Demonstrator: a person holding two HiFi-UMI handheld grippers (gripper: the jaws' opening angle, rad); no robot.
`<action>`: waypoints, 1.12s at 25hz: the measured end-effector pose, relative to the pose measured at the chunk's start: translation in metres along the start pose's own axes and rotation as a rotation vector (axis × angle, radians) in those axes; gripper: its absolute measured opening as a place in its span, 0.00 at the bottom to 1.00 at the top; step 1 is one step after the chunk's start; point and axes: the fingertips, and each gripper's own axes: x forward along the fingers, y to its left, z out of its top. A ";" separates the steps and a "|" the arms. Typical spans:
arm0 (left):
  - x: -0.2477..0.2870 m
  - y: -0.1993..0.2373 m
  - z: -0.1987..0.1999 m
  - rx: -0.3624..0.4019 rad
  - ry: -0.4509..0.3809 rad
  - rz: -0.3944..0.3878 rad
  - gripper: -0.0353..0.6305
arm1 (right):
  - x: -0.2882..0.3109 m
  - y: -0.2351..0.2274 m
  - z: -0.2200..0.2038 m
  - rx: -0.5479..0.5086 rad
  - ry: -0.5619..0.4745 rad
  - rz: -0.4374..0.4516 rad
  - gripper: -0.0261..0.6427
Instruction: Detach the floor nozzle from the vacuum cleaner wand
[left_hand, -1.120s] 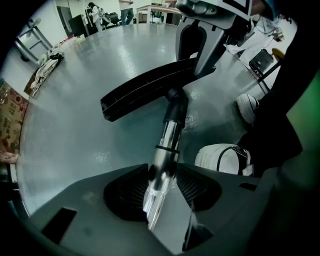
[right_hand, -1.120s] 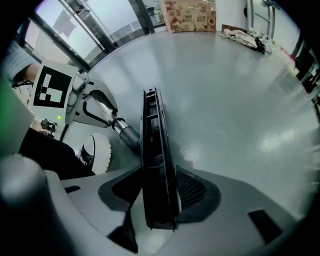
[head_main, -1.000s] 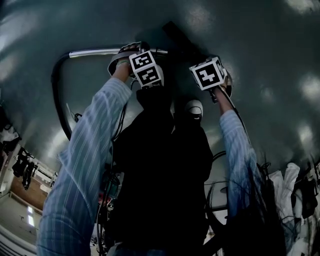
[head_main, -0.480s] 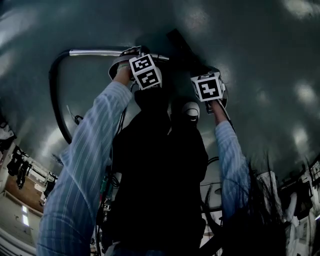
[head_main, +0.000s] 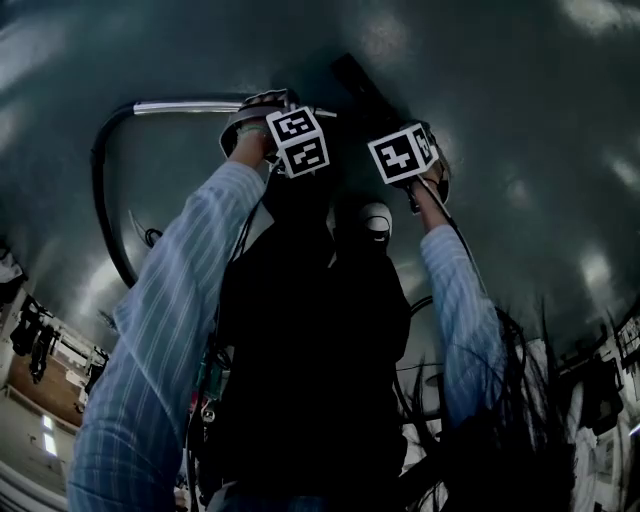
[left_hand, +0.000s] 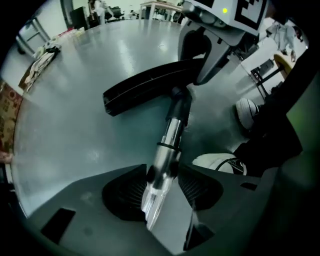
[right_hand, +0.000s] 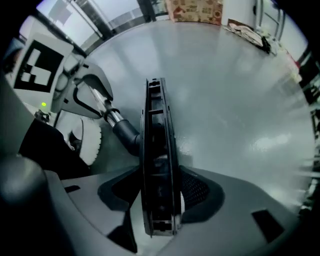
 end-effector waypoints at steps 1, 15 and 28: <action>0.000 -0.002 0.000 0.030 0.016 0.011 0.34 | 0.002 -0.001 0.000 -0.036 0.024 -0.043 0.36; 0.003 0.000 -0.013 -0.023 -0.053 0.041 0.36 | -0.003 -0.006 -0.010 -0.003 -0.029 -0.053 0.38; 0.023 -0.004 -0.052 0.012 0.065 0.029 0.36 | 0.000 -0.075 -0.078 -0.018 0.093 -0.120 0.38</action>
